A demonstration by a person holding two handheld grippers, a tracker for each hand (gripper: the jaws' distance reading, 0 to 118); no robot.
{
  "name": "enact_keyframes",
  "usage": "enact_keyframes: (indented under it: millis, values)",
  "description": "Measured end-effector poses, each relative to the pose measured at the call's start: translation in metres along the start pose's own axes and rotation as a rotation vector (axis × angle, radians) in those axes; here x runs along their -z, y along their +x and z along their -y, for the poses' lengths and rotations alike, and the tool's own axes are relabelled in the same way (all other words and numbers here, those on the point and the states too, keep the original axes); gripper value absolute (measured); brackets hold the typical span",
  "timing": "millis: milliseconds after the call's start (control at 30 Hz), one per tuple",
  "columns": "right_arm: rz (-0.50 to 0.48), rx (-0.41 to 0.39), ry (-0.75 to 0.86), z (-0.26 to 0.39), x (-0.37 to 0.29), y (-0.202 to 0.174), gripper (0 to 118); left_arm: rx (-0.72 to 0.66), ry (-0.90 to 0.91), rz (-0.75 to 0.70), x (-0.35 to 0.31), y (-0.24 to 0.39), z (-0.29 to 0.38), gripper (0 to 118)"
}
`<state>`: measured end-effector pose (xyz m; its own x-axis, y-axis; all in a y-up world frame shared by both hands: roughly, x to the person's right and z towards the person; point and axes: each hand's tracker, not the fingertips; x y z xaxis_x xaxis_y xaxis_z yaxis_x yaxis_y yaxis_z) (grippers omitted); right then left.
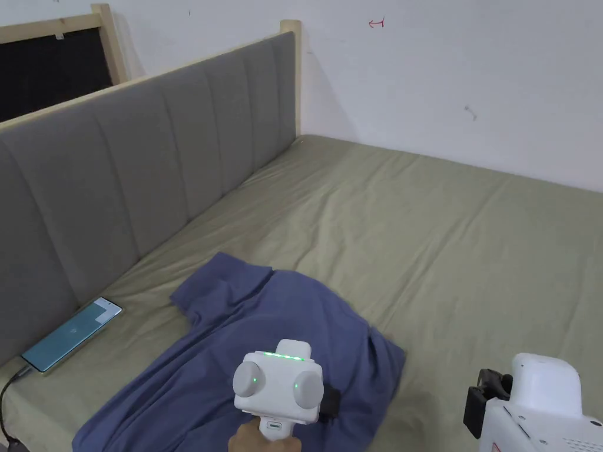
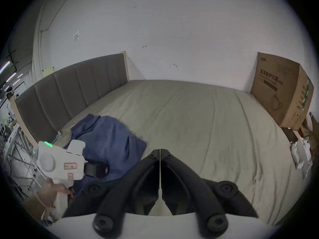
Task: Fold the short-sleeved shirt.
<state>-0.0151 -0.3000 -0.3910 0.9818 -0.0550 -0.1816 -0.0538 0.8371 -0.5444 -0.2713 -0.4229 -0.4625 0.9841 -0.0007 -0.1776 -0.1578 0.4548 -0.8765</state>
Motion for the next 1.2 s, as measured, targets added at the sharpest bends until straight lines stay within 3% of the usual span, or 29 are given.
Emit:
enact_keyframes:
  millis: [33,67,100,133,200,367,533,600,733,967,1067,1133,1200]
  values:
    - [0.0,0.013,-0.002,0.001,0.001,0.002,2,-0.014,0.008,0.018,-0.008,-0.004,-0.003,83]
    - [-0.002,0.027,-0.011,0.002,0.003,0.004,1,-0.014,0.031,0.023,-0.014,-0.007,-0.003,57]
    - [-0.004,0.046,-0.025,0.003,0.005,0.006,2,-0.011,0.045,-0.019,-0.018,-0.009,-0.006,8]
    - [-0.008,0.067,-0.038,0.005,0.007,0.007,1,-0.002,0.036,-0.106,-0.016,-0.012,-0.007,4]
    - [-0.023,0.095,-0.045,0.008,0.004,0.01,2,-0.043,-0.011,0.016,-0.011,-0.023,-0.008,4]
    - [-0.006,0.094,-0.043,0.01,-0.002,0.019,2,-0.131,-0.003,0.064,-0.024,-0.028,-0.018,4]
    - [0.027,0.145,-0.008,-0.001,-0.014,0.042,2,-0.168,0.08,0.135,-0.065,-0.019,-0.036,4]
    - [0.048,0.178,0.024,-0.007,-0.025,0.057,2,-0.173,0.102,0.228,-0.084,0.0,-0.051,4]
    - [0.125,0.207,0.089,-0.02,-0.052,0.087,1,-0.066,0.181,0.367,-0.124,0.073,-0.07,4]
    - [0.307,0.288,0.225,-0.036,-0.126,0.162,1,0.143,0.167,0.817,-0.189,0.237,-0.055,4]
    - [0.398,0.32,0.275,-0.033,-0.161,0.193,2,0.265,0.128,0.882,-0.201,0.292,-0.025,4]
    - [0.451,0.336,0.28,-0.028,-0.177,0.21,2,0.273,0.035,0.922,-0.193,0.317,0.0,4]
    - [0.483,0.372,0.268,-0.019,-0.185,0.221,2,0.384,-0.015,0.837,-0.173,0.342,0.036,4]
